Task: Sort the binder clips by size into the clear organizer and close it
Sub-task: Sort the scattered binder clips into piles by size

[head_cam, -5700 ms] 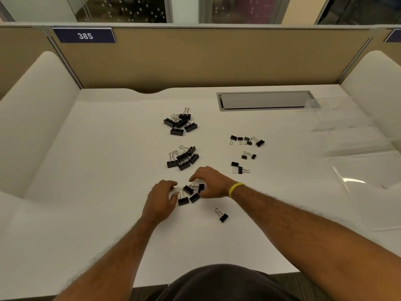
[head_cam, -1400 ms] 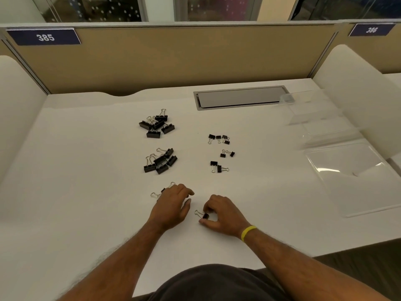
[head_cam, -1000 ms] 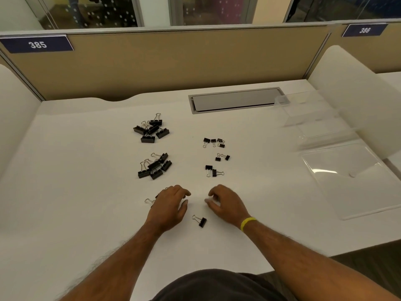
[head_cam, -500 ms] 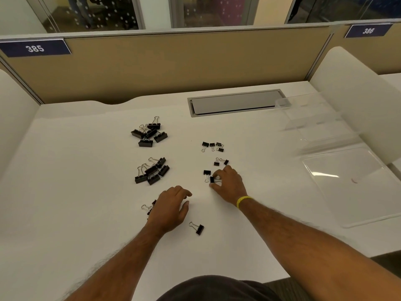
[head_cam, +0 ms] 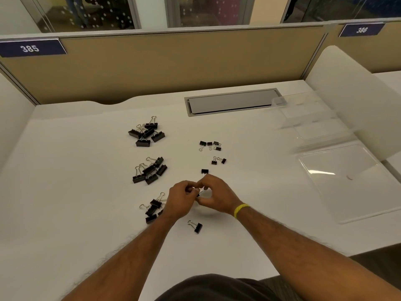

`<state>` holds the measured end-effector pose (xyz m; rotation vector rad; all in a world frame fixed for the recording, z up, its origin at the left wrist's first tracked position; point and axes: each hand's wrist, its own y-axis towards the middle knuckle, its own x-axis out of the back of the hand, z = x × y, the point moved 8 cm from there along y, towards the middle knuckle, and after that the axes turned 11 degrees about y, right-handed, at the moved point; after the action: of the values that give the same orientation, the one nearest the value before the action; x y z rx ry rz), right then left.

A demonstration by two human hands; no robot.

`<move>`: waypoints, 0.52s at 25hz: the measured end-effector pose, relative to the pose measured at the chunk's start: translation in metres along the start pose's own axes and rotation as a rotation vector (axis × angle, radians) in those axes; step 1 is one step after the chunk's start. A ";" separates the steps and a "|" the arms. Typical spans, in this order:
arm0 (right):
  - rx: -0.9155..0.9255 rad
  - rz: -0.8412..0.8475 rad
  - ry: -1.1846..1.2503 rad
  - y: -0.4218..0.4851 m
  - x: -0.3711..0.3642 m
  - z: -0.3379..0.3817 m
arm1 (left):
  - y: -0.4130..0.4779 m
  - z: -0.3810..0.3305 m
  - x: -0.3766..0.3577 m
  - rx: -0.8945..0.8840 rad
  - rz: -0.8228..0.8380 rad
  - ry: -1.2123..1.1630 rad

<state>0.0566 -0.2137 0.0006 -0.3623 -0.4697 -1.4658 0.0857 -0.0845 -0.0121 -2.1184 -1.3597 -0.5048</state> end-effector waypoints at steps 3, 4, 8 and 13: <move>-0.013 0.021 -0.052 0.001 0.006 0.000 | -0.001 0.010 0.007 0.036 -0.030 0.010; -0.024 0.003 -0.073 0.003 0.011 -0.002 | -0.003 0.015 0.011 0.063 -0.052 -0.002; -0.098 0.013 -0.217 0.020 0.017 -0.016 | -0.012 0.029 0.023 0.145 -0.104 -0.104; -0.160 0.201 -0.435 0.024 0.005 -0.032 | -0.021 0.032 0.029 0.127 -0.120 -0.141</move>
<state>0.0836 -0.2322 -0.0228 -0.8418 -0.6434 -1.2301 0.0788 -0.0371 -0.0141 -2.0096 -1.5626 -0.3116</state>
